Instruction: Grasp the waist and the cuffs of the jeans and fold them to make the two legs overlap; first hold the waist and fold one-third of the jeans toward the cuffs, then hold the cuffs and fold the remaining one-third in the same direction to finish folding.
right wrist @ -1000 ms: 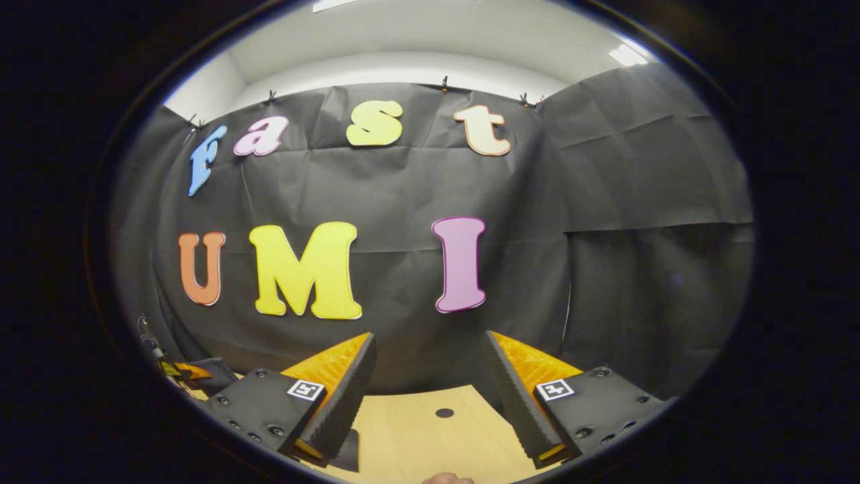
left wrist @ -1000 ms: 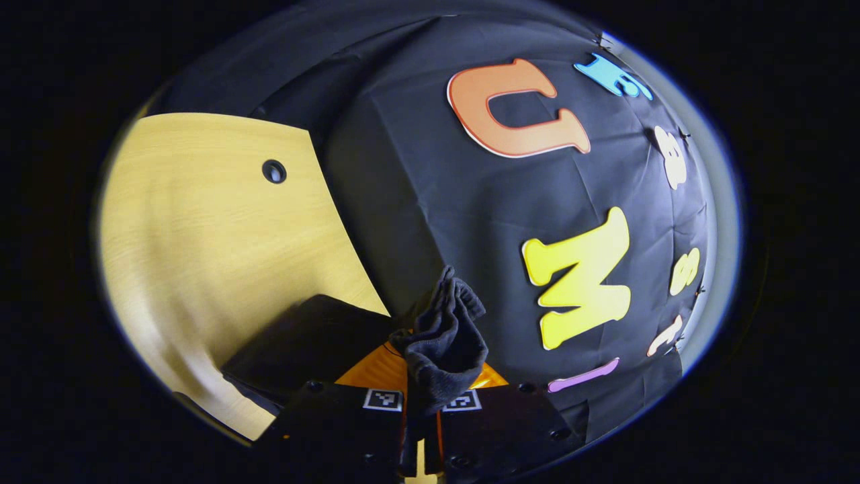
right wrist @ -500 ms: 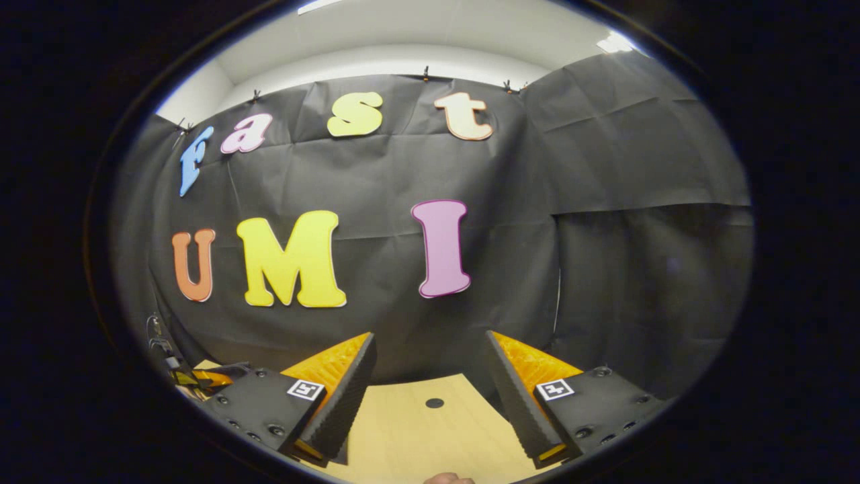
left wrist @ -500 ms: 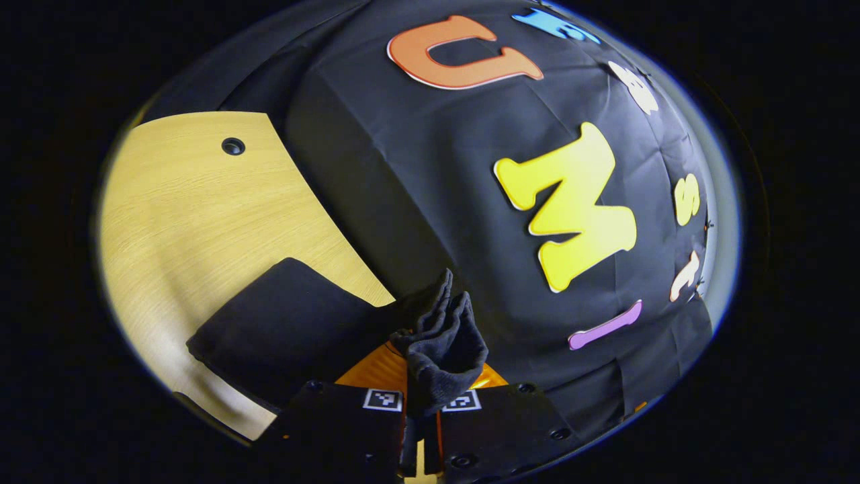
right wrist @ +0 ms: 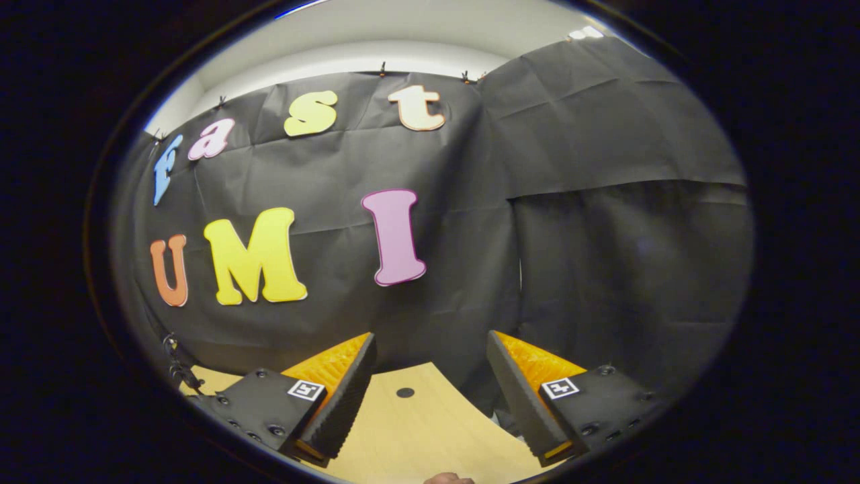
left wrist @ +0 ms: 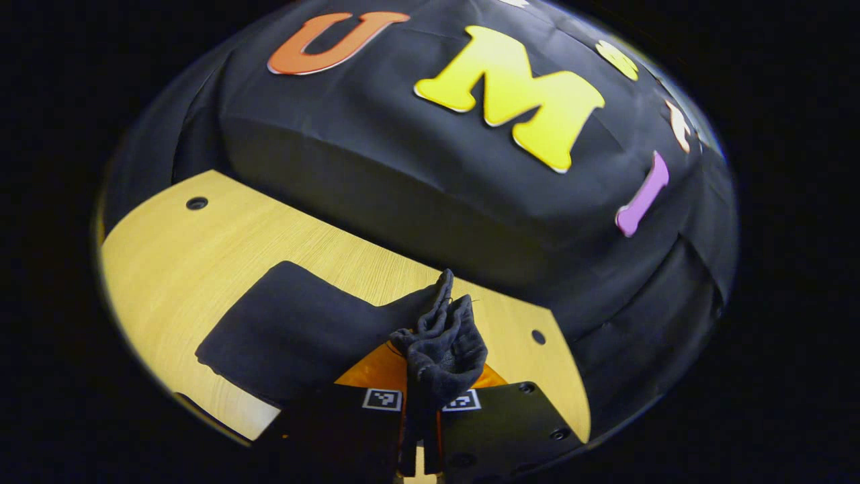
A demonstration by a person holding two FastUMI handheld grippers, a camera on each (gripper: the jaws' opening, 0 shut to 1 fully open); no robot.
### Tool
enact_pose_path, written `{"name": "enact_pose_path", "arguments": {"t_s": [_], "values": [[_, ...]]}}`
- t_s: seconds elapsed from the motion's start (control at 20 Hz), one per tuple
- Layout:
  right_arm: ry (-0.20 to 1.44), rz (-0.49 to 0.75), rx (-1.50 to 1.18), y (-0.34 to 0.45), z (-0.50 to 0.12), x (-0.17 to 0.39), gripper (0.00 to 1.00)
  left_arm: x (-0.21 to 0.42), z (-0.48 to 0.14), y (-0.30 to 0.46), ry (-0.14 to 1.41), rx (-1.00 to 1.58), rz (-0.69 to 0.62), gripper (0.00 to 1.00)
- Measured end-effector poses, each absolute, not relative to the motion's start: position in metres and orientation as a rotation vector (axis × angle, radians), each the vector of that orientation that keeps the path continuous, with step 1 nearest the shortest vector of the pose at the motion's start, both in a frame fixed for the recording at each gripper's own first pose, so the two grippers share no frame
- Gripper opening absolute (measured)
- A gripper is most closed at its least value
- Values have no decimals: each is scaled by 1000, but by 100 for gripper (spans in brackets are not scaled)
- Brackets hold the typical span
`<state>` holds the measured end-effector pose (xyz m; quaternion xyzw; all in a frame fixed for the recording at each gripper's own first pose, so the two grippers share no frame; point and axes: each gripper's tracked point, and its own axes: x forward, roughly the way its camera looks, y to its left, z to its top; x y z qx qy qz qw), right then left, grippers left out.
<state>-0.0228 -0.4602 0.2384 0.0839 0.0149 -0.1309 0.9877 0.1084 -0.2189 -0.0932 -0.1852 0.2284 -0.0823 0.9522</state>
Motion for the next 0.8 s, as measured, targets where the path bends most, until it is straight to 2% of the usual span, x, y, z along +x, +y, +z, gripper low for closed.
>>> {"name": "enact_pose_path", "arguments": {"t_s": [0.2, 0.55, 0.8], "values": [[44, -276, 138, -462, 234, -25, 100, 109, -108, -223, 465, -157, -204, 17], [53, -294, 126, -463, 234, -25, 100, 103, -152, -230, 499, 31, -238, 17], [59, -288, 109, -462, 234, -23, 100, 95, -182, -243, 541, 121, -287, 21]]}}
